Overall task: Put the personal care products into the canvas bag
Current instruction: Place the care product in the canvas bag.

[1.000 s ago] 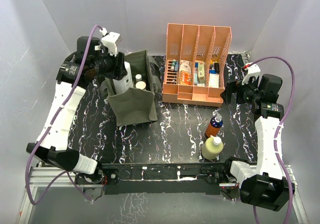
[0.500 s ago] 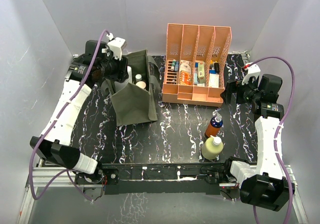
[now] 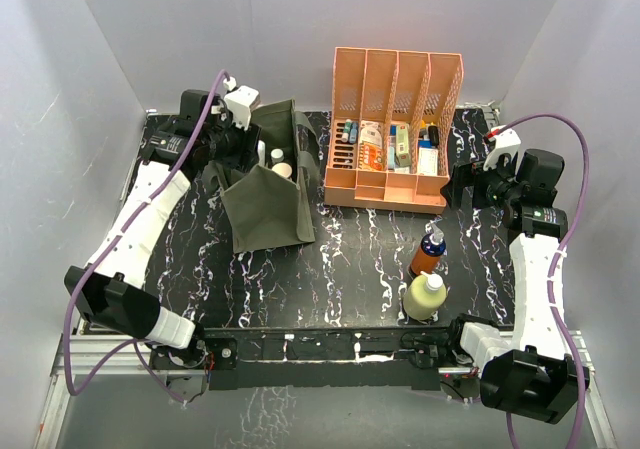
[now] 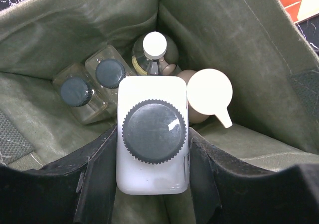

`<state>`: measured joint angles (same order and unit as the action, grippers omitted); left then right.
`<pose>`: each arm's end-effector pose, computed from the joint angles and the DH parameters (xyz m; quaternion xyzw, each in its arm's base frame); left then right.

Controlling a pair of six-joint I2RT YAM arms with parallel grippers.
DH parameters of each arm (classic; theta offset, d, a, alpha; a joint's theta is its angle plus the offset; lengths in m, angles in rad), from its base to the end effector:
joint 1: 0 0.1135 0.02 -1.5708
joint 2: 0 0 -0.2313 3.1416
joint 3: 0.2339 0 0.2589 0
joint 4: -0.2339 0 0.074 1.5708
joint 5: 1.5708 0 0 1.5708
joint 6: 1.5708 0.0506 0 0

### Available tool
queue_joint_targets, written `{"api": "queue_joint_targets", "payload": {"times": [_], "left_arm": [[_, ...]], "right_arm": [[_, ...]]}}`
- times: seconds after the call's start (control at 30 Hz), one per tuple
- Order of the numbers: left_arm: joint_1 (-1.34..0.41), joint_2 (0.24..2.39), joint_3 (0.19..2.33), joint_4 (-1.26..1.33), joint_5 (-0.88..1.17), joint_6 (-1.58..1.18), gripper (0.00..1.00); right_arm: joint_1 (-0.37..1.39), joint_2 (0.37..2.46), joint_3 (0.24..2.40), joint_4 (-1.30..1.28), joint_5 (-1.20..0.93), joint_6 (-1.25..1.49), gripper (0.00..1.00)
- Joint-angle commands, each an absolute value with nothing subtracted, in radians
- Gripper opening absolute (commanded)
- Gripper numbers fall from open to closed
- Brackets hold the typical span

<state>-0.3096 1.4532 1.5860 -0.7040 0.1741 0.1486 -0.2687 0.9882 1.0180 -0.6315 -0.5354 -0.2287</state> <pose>0.3200 -0.1116 0.3691 0.2392 0.8420 -0.1145 0.4698 0.2378 -0.0387 0.3076 -0.1061 0.8557 0.1163 0.4930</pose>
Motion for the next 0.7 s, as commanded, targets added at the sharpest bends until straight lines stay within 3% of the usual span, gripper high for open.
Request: {"api": "queue_joint_targets", "payload": {"times": [0.0, 0.67], "left_arm": [[-0.307, 1.411, 1.599, -0.567, 0.180, 0.144, 0.00], [-0.279, 1.411, 1.487, -0.497, 0.255, 0.075, 0.00]], "right_arm": [[-0.272, 0.978, 1.042, -0.591, -0.557, -0.221, 0.99], [-0.272, 0.961, 1.026, -0.589, -0.554, -0.224, 0.99]]}}
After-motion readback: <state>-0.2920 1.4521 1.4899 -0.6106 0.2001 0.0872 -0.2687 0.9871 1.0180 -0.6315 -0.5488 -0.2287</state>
